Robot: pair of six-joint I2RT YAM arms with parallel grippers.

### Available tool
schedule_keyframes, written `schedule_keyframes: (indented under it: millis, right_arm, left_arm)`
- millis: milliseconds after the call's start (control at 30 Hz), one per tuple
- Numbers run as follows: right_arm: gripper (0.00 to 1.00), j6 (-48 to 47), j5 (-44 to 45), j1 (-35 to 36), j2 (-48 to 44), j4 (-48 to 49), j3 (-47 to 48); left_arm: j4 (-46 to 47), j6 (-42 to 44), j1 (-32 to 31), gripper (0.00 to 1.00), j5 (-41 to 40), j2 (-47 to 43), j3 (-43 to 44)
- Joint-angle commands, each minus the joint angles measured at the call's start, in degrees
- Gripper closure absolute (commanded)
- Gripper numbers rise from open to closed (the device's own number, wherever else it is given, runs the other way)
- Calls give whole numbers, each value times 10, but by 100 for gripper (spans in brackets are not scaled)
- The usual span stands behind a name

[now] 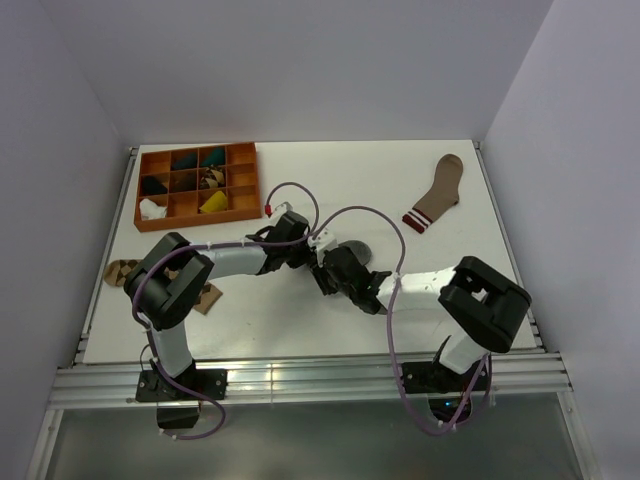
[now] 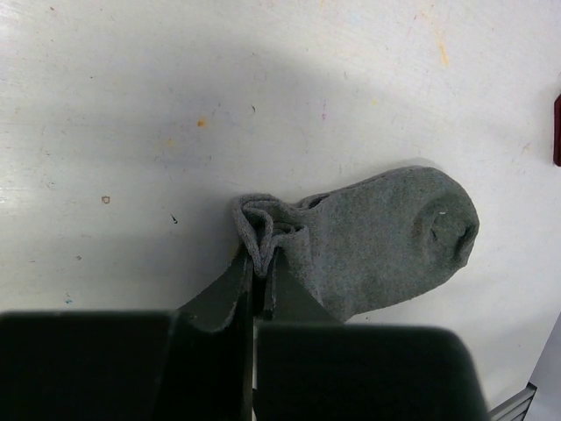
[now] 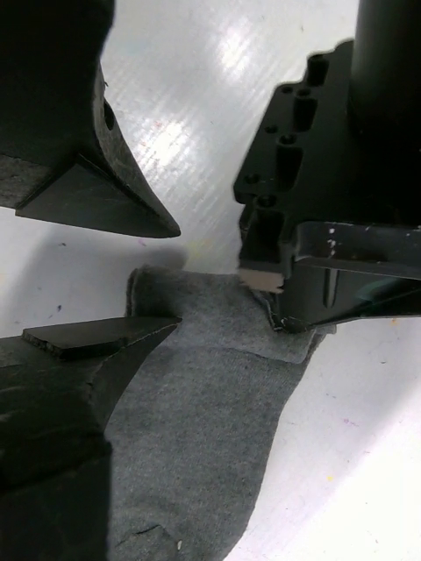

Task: Roll the socks
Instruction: Roll the sock at the center of the board.

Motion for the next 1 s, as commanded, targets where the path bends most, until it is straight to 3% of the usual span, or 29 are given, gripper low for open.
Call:
schedule_keyframes:
  millis: [0, 200, 267, 333, 367, 433, 500, 633, 800, 967]
  right_arm:
    - [52, -8, 55, 12, 26, 12, 31]
    - [59, 24, 92, 16, 71, -27, 56]
    - [67, 45, 102, 16, 85, -36, 60]
    - [82, 62, 103, 12, 90, -43, 58]
    - [95, 70, 86, 10, 87, -35, 48]
    - [100, 80, 59, -4, 79, -23, 35]
    - [100, 88, 8, -19, 57, -8, 17]
    - [100, 122, -111, -71, 28, 17, -5]
    - [100, 184, -296, -156, 30, 65, -27]
    - [100, 249, -419, -213, 61, 133, -47]
  left_arm:
    - [-64, 15, 1, 100, 0, -2, -1]
    - [-68, 2, 1, 100, 0, -13, -7]
    - [-65, -6, 1, 99, -1, -20, -11]
    - [-64, -12, 2, 95, -4, -29, -18]
    - [-60, -18, 2, 90, -5, -36, -20]
    - [-57, -26, 6, 82, -7, -43, -31]
    - [-46, -37, 9, 63, -7, -59, -40]
    - [-23, -51, 18, 39, -15, -91, -64]
    - [13, -52, 18, 31, -19, -115, -76]
    - [65, -47, 18, 30, -2, -119, -95]
